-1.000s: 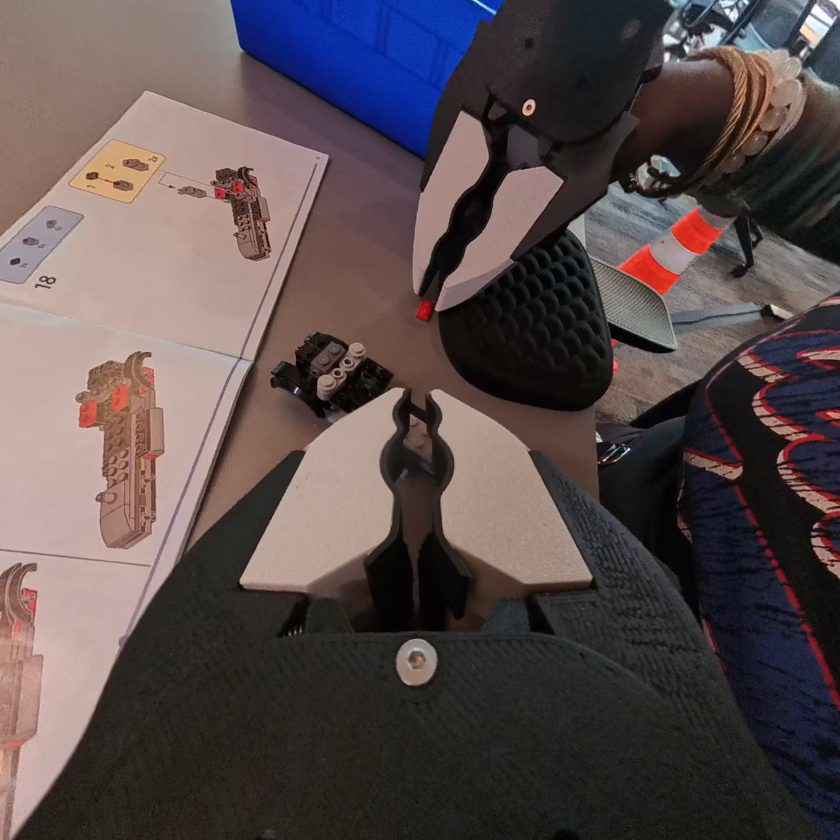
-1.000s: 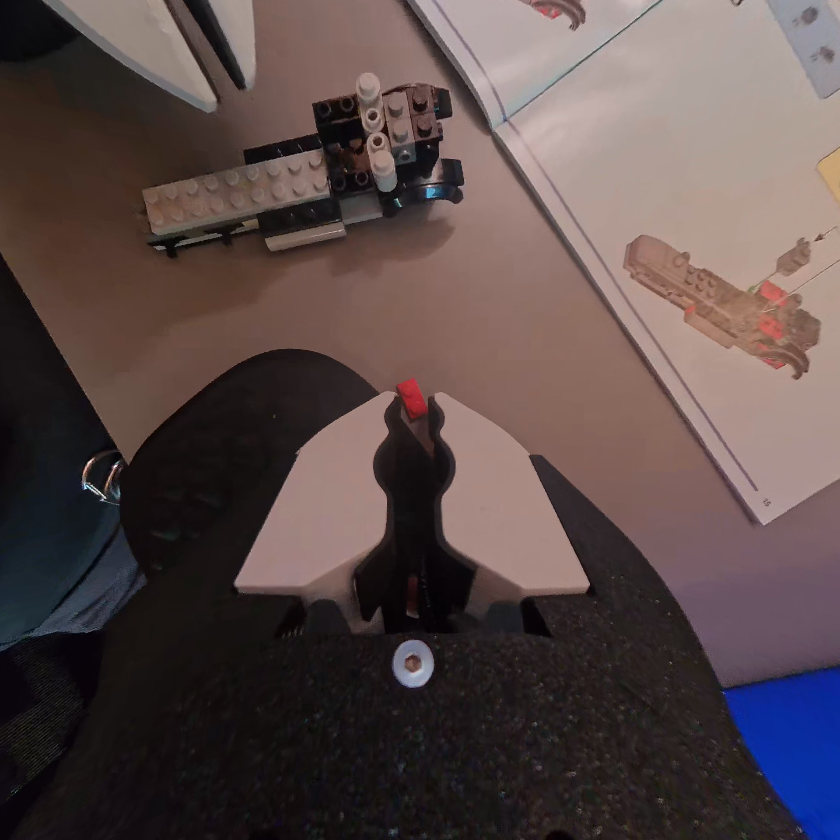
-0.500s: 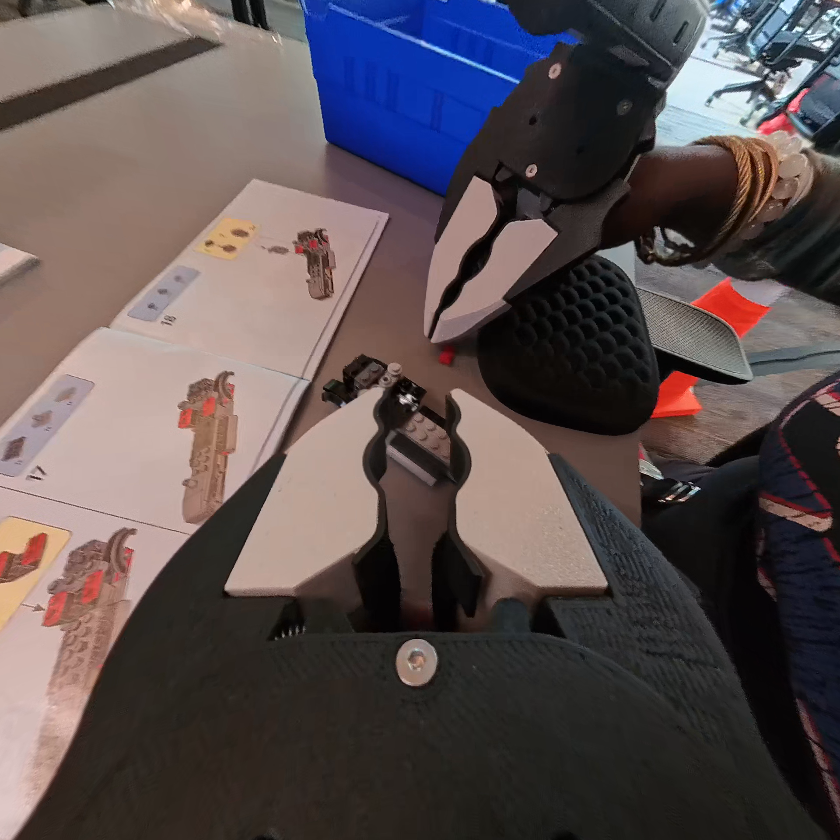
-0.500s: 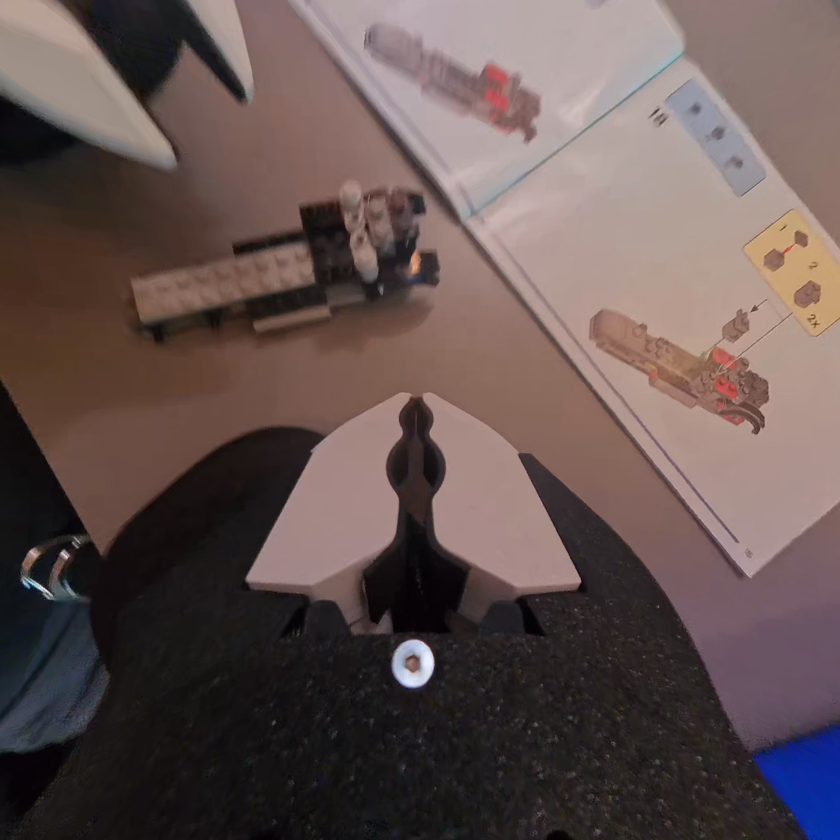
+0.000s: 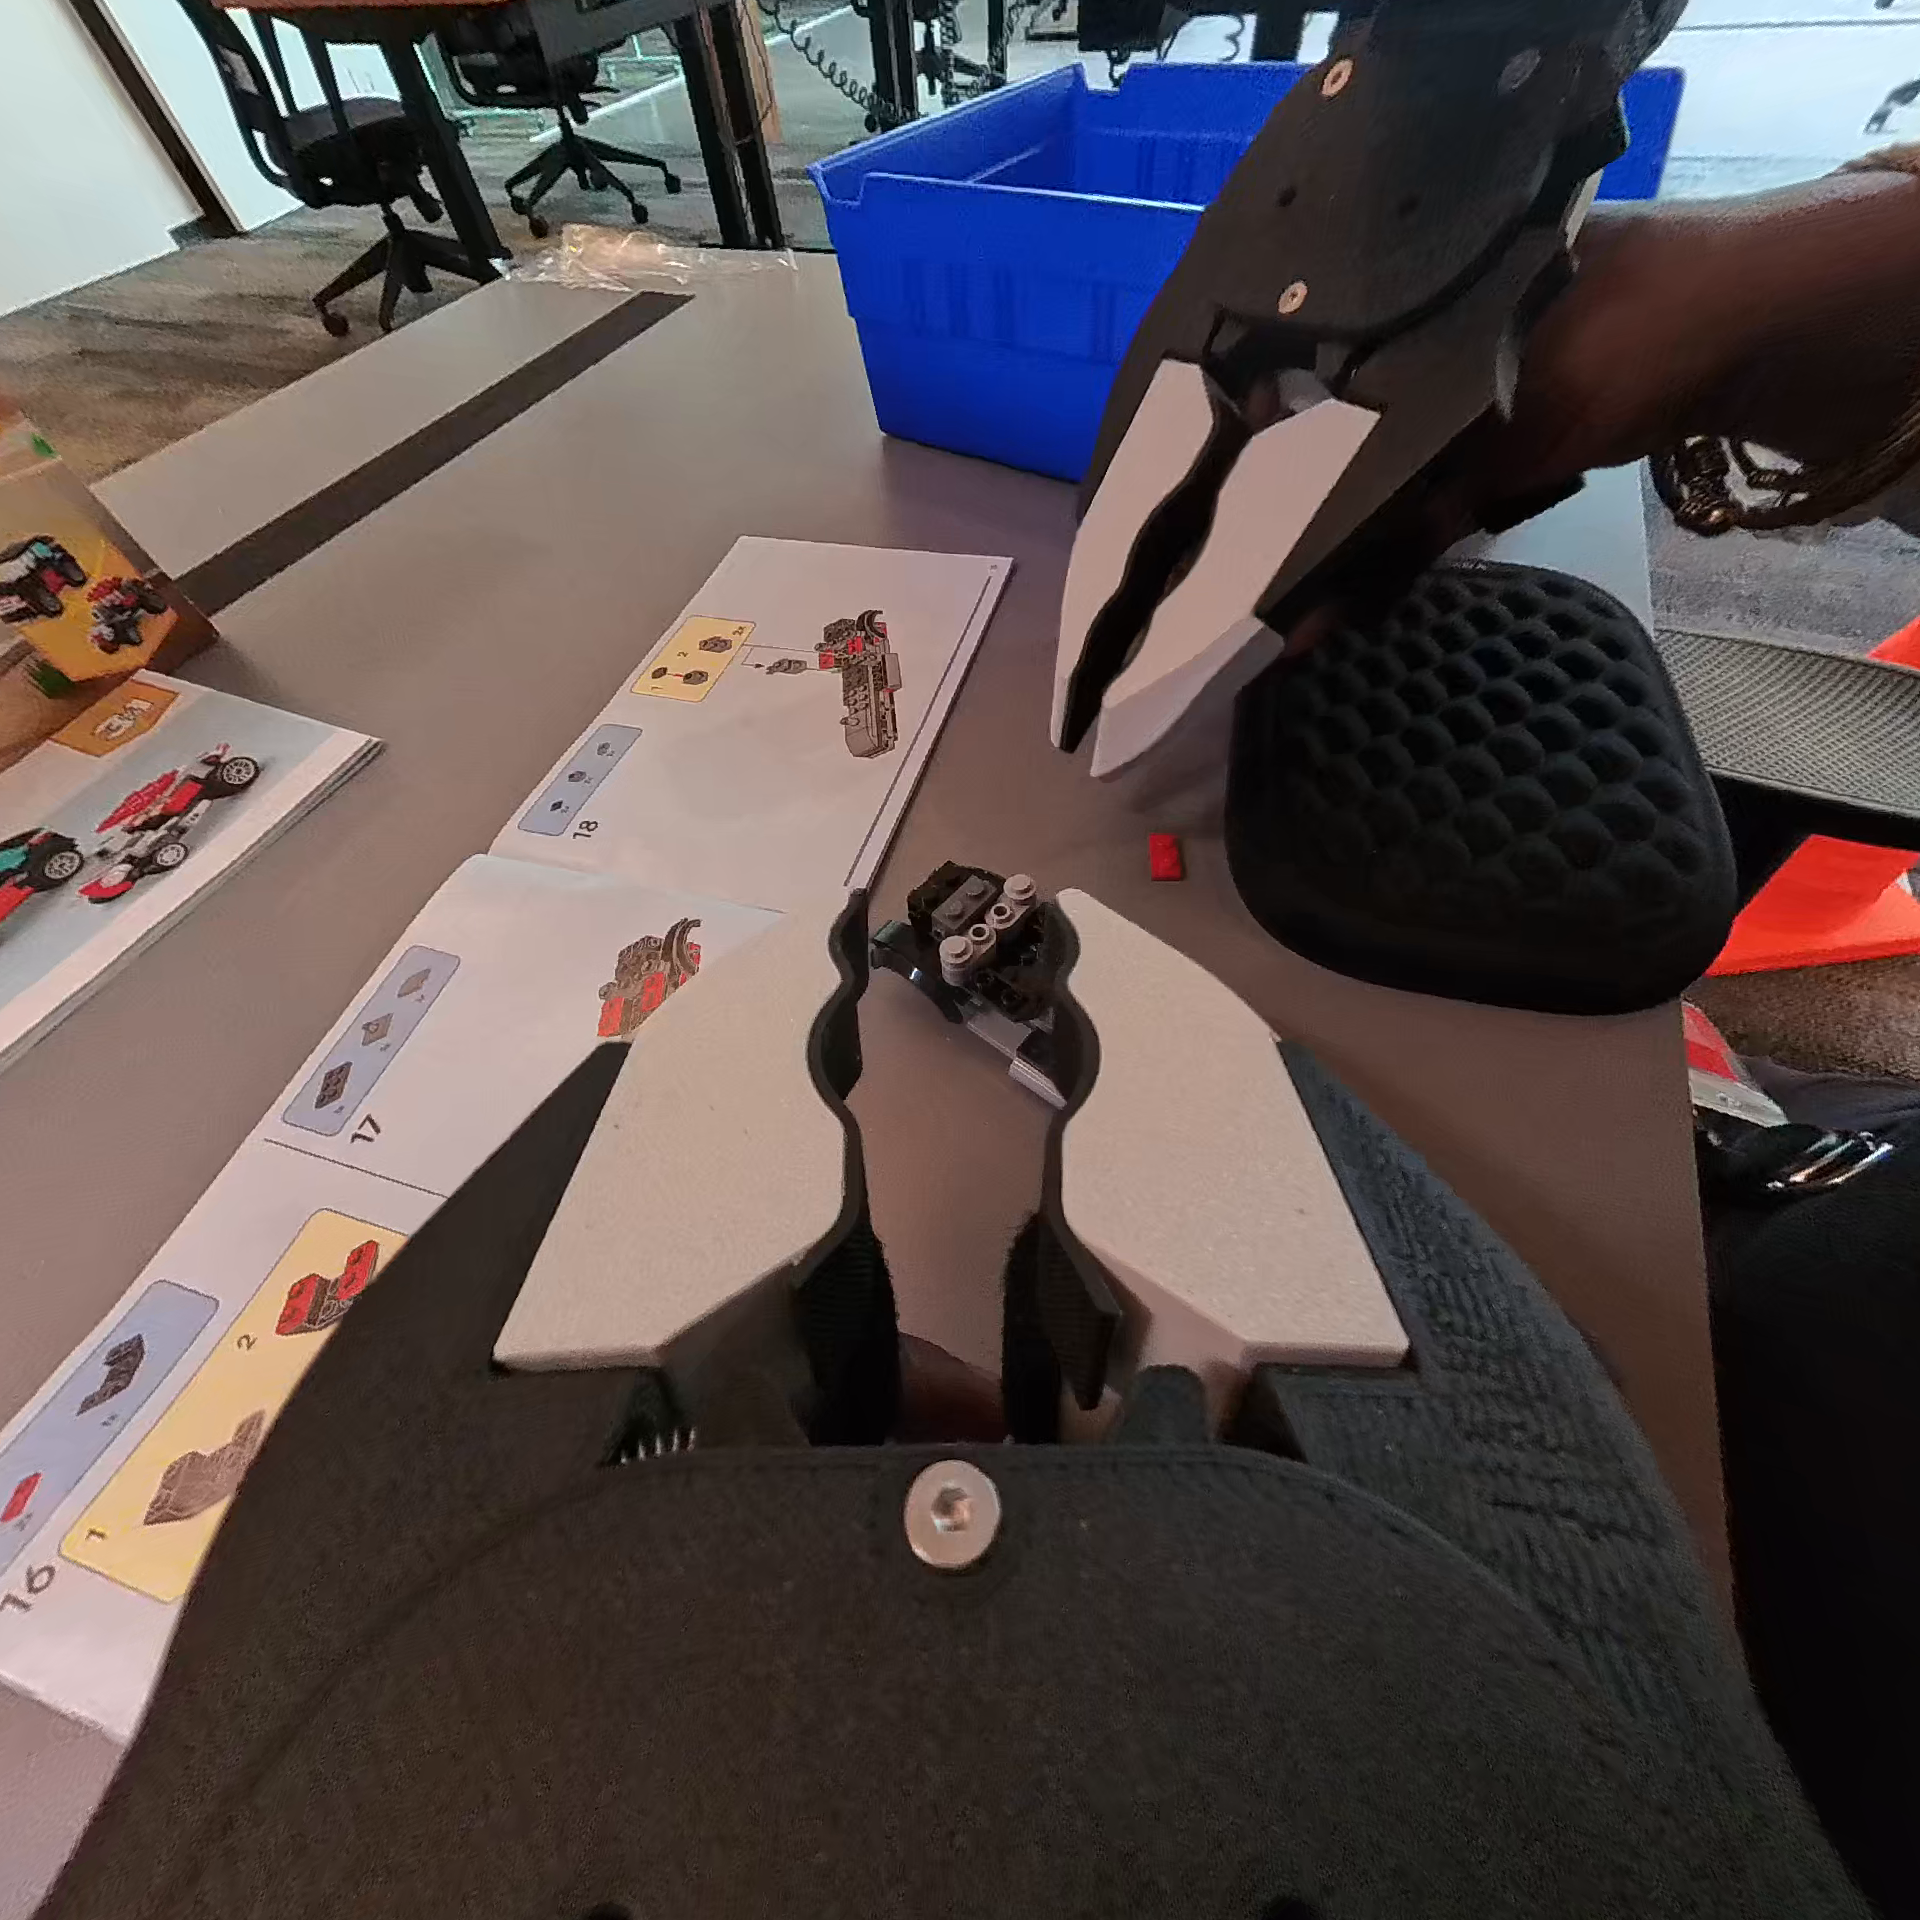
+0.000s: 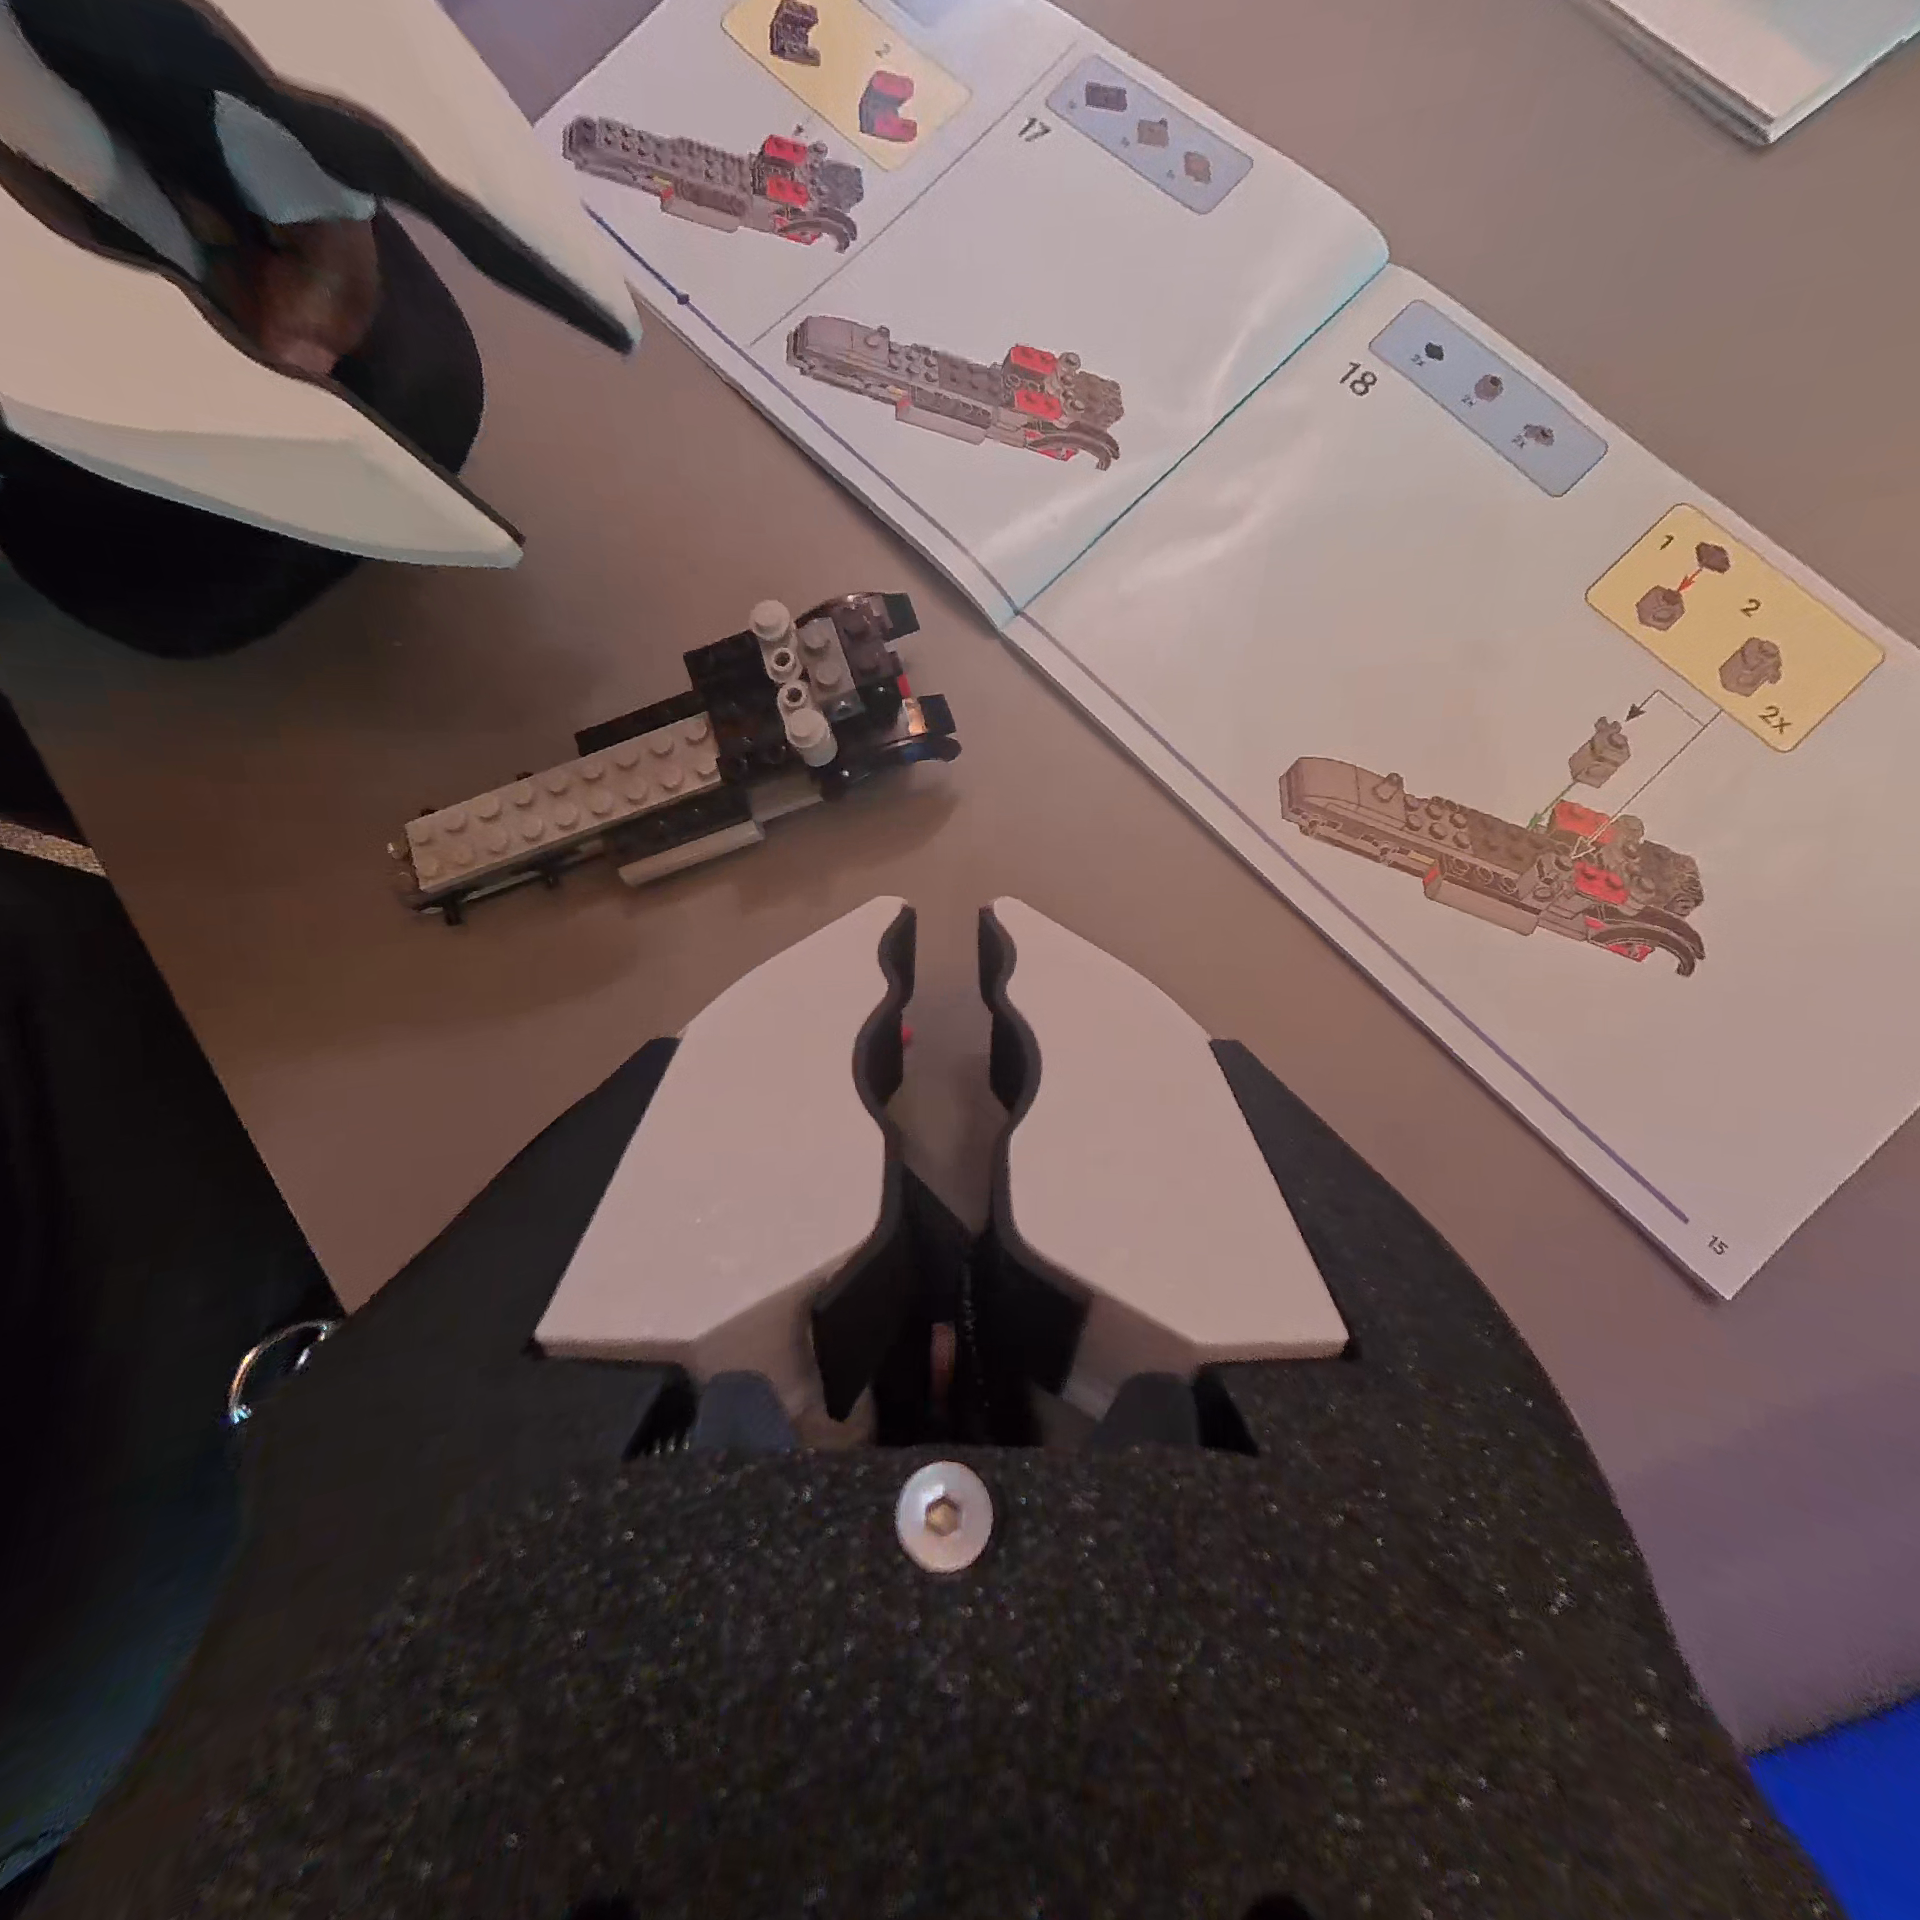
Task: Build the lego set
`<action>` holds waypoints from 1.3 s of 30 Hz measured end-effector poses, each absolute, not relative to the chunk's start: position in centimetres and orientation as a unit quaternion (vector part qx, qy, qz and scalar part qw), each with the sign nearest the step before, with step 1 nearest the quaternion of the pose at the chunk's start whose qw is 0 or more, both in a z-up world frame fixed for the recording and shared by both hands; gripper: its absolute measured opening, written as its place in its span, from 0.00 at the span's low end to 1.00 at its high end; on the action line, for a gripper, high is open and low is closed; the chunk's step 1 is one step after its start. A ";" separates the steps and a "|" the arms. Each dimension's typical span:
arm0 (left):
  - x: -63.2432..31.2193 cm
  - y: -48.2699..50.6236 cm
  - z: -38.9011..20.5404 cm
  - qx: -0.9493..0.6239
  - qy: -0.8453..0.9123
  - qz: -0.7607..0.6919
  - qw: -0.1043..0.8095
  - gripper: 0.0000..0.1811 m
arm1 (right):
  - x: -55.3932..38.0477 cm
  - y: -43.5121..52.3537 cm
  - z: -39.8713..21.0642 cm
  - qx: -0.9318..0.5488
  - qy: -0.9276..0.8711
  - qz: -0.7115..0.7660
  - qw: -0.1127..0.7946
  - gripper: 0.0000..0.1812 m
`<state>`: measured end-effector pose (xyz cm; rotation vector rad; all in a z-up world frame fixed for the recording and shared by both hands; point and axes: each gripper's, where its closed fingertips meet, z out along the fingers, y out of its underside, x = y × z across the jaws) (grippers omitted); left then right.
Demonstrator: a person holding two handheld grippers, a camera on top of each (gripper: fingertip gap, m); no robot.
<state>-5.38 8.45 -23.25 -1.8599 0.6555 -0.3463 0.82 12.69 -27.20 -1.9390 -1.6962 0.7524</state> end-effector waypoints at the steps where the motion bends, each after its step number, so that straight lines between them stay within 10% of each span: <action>1: -5.4 8.4 -23.2 -0.782 0.274 -0.148 0.540 0.18 | 1.1 12.6 -27.4 -0.705 -0.621 0.263 0.221 0.08; 9: -5.7 8.1 -23.2 -0.782 0.264 -0.168 0.539 0.20 | 2.3 11.6 -30.2 -0.704 -0.661 0.189 0.177 0.20; 17: -5.6 8.0 -23.5 -0.782 0.264 -0.180 0.535 0.20 | 1.6 11.2 -30.4 -0.692 -0.676 0.177 0.180 0.01; 39: -6.1 7.8 -22.8 -0.771 0.242 -0.217 0.548 0.20 | 2.4 11.3 -27.2 -0.589 -0.785 0.145 0.125 0.11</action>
